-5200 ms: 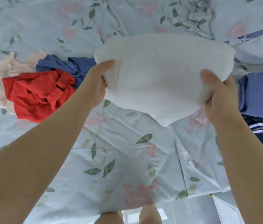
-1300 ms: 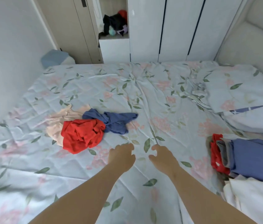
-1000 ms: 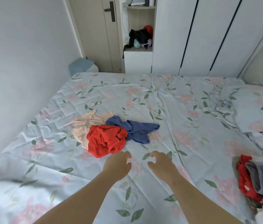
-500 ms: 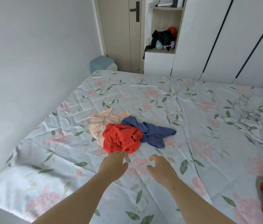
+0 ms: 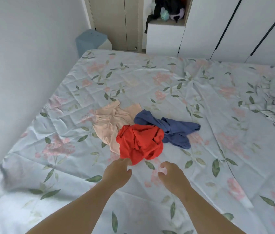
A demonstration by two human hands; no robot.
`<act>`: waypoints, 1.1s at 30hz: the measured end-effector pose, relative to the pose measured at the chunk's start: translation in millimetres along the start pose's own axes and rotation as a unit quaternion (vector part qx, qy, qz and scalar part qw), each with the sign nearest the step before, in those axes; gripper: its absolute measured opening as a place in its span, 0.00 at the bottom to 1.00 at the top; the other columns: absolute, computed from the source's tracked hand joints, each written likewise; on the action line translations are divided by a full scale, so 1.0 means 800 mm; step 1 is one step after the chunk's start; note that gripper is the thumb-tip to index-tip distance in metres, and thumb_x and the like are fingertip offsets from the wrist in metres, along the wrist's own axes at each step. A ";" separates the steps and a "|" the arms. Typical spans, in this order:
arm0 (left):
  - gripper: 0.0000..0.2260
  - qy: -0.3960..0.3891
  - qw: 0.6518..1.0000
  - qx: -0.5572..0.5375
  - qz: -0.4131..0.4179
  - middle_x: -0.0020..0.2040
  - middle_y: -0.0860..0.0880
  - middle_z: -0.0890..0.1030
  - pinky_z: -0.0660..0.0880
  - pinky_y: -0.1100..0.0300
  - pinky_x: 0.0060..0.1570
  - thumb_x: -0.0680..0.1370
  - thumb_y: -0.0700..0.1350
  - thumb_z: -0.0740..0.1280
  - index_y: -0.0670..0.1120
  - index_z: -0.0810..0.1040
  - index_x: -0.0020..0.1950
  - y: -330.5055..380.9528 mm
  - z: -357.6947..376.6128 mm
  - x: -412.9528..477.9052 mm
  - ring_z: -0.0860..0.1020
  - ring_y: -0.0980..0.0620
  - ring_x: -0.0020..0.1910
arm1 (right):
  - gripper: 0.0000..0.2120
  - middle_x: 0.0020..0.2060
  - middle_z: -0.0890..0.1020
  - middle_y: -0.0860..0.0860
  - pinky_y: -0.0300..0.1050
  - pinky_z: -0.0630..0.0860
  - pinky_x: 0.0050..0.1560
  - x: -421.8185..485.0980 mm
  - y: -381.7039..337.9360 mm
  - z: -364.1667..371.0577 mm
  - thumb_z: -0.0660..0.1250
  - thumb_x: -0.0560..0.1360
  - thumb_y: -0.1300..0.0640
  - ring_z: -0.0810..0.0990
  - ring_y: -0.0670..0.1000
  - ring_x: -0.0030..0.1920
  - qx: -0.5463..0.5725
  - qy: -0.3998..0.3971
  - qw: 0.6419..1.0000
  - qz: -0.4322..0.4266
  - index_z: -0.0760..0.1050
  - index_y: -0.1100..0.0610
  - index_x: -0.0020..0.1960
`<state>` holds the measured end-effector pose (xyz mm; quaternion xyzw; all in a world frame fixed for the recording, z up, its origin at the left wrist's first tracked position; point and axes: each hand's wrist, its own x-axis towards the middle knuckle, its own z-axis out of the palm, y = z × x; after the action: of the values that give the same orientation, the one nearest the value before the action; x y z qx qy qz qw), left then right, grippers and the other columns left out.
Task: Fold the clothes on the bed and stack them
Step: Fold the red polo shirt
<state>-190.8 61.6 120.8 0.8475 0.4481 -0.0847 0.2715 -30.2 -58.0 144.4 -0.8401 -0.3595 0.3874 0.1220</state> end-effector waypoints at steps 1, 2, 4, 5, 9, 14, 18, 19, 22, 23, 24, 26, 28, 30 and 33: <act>0.13 -0.011 1.000 -0.001 -0.002 0.60 0.52 0.75 0.71 0.58 0.56 0.80 0.47 0.59 0.50 0.71 0.64 -0.012 0.002 0.011 0.73 0.51 0.59 | 0.17 0.61 0.71 0.52 0.50 0.72 0.60 0.008 -0.004 0.007 0.59 0.77 0.53 0.74 0.54 0.58 -0.004 -0.006 1.000 0.012 0.67 0.51 0.66; 0.13 -0.019 1.000 -0.003 -0.005 0.60 0.51 0.75 0.71 0.58 0.55 0.80 0.47 0.59 0.50 0.71 0.64 -0.023 0.004 0.023 0.73 0.51 0.59 | 0.18 0.61 0.71 0.52 0.50 0.72 0.60 0.016 -0.007 0.013 0.59 0.77 0.53 0.73 0.53 0.59 -0.009 -0.011 1.000 0.022 0.67 0.51 0.67; 0.13 -0.031 0.999 -0.011 -0.010 0.60 0.51 0.75 0.71 0.57 0.55 0.79 0.46 0.59 0.49 0.71 0.64 -0.041 0.009 0.052 0.73 0.50 0.59 | 0.18 0.61 0.71 0.52 0.50 0.72 0.60 0.032 -0.011 0.021 0.58 0.78 0.52 0.73 0.53 0.59 -0.014 -0.020 0.999 0.041 0.66 0.51 0.67; 0.14 -0.034 0.999 -0.017 -0.013 0.60 0.50 0.74 0.71 0.56 0.55 0.79 0.46 0.59 0.49 0.71 0.64 -0.048 0.012 0.067 0.73 0.50 0.59 | 0.18 0.61 0.71 0.52 0.50 0.72 0.60 0.040 -0.013 0.024 0.58 0.78 0.52 0.73 0.53 0.59 -0.014 -0.023 0.998 0.051 0.66 0.51 0.67; 0.20 -0.021 0.999 -0.045 -0.019 0.68 0.49 0.67 0.73 0.53 0.55 0.77 0.42 0.60 0.52 0.68 0.68 -0.068 0.020 0.127 0.71 0.47 0.60 | 0.16 0.55 0.70 0.51 0.50 0.74 0.56 0.075 -0.019 0.031 0.58 0.78 0.53 0.75 0.54 0.55 -0.018 -0.015 0.997 0.077 0.68 0.51 0.65; 0.23 0.001 0.999 -0.016 -0.030 0.77 0.49 0.47 0.67 0.52 0.62 0.77 0.43 0.61 0.60 0.66 0.70 -0.078 0.011 0.195 0.60 0.43 0.71 | 0.17 0.58 0.71 0.50 0.49 0.75 0.55 0.105 -0.022 0.037 0.58 0.78 0.53 0.75 0.53 0.56 0.007 0.012 0.995 0.097 0.67 0.51 0.66; 0.26 -0.065 0.998 -0.007 -0.015 0.77 0.47 0.44 0.60 0.49 0.70 0.77 0.48 0.63 0.60 0.61 0.73 -0.077 0.004 0.242 0.54 0.41 0.74 | 0.17 0.61 0.71 0.50 0.46 0.74 0.54 0.113 -0.022 0.043 0.59 0.78 0.52 0.74 0.51 0.57 0.037 0.019 0.994 0.105 0.67 0.49 0.67; 0.28 -0.088 0.996 -0.012 -0.016 0.77 0.47 0.45 0.60 0.49 0.70 0.77 0.49 0.63 0.58 0.58 0.75 -0.077 0.002 0.249 0.54 0.40 0.74 | 0.17 0.62 0.71 0.50 0.45 0.74 0.53 0.113 -0.023 0.044 0.59 0.78 0.52 0.73 0.50 0.56 0.048 0.017 0.993 0.104 0.67 0.49 0.67; 0.30 -0.126 0.987 -0.102 -0.022 0.76 0.44 0.53 0.65 0.53 0.66 0.76 0.43 0.65 0.46 0.57 0.76 -0.071 -0.005 0.255 0.62 0.42 0.71 | 0.17 0.60 0.71 0.50 0.42 0.70 0.49 0.107 -0.028 0.044 0.60 0.78 0.53 0.72 0.48 0.52 0.072 0.018 0.992 0.099 0.68 0.49 0.67; 0.28 -0.119 0.983 -0.137 -0.020 0.75 0.44 0.57 0.67 0.55 0.64 0.77 0.41 0.65 0.44 0.59 0.75 -0.068 -0.009 0.251 0.65 0.43 0.69 | 0.17 0.58 0.71 0.49 0.41 0.70 0.48 0.103 -0.030 0.043 0.60 0.78 0.53 0.72 0.48 0.51 0.079 0.021 0.992 0.095 0.68 0.49 0.66; 0.27 -0.104 0.980 -0.170 -0.021 0.73 0.44 0.61 0.69 0.55 0.61 0.77 0.40 0.65 0.44 0.61 0.75 -0.065 -0.016 0.245 0.68 0.43 0.67 | 0.17 0.57 0.70 0.48 0.41 0.69 0.47 0.099 -0.033 0.040 0.60 0.78 0.53 0.72 0.48 0.50 0.086 0.024 0.992 0.093 0.68 0.48 0.66; 0.21 -0.047 0.967 -0.249 -0.029 0.67 0.45 0.71 0.74 0.55 0.57 0.76 0.38 0.66 0.46 0.70 0.69 -0.059 -0.032 0.227 0.75 0.46 0.60 | 0.17 0.56 0.69 0.47 0.40 0.69 0.46 0.089 -0.043 0.032 0.59 0.78 0.53 0.72 0.47 0.49 0.099 0.029 0.991 0.084 0.68 0.48 0.66; 0.12 0.003 0.927 -0.372 -0.048 0.57 0.44 0.78 0.79 0.61 0.43 0.75 0.34 0.67 0.45 0.78 0.56 -0.045 -0.057 0.205 0.79 0.50 0.46 | 0.15 0.54 0.69 0.46 0.37 0.68 0.42 0.077 -0.057 0.018 0.60 0.78 0.53 0.72 0.46 0.48 0.111 0.040 0.991 0.063 0.69 0.49 0.65; 0.08 0.002 0.880 -0.471 -0.056 0.48 0.45 0.79 0.77 0.67 0.31 0.75 0.31 0.66 0.43 0.78 0.48 -0.022 -0.092 0.178 0.77 0.54 0.38 | 0.13 0.53 0.74 0.48 0.34 0.70 0.39 0.063 -0.073 -0.001 0.60 0.78 0.55 0.73 0.46 0.45 0.136 0.050 0.989 0.037 0.72 0.53 0.62; 0.07 0.016 0.825 -0.563 -0.045 0.40 0.47 0.78 0.78 0.67 0.30 0.76 0.32 0.65 0.42 0.78 0.44 0.019 -0.150 0.137 0.78 0.55 0.36 | 0.14 0.55 0.76 0.52 0.29 0.69 0.34 0.038 -0.100 -0.033 0.61 0.78 0.56 0.73 0.44 0.41 0.172 0.061 0.983 0.000 0.71 0.56 0.63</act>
<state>-126.2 197.1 184.9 0.5273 0.4599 0.1838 0.6904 -38.1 22.5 183.4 -0.8285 -0.2791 0.3920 0.2864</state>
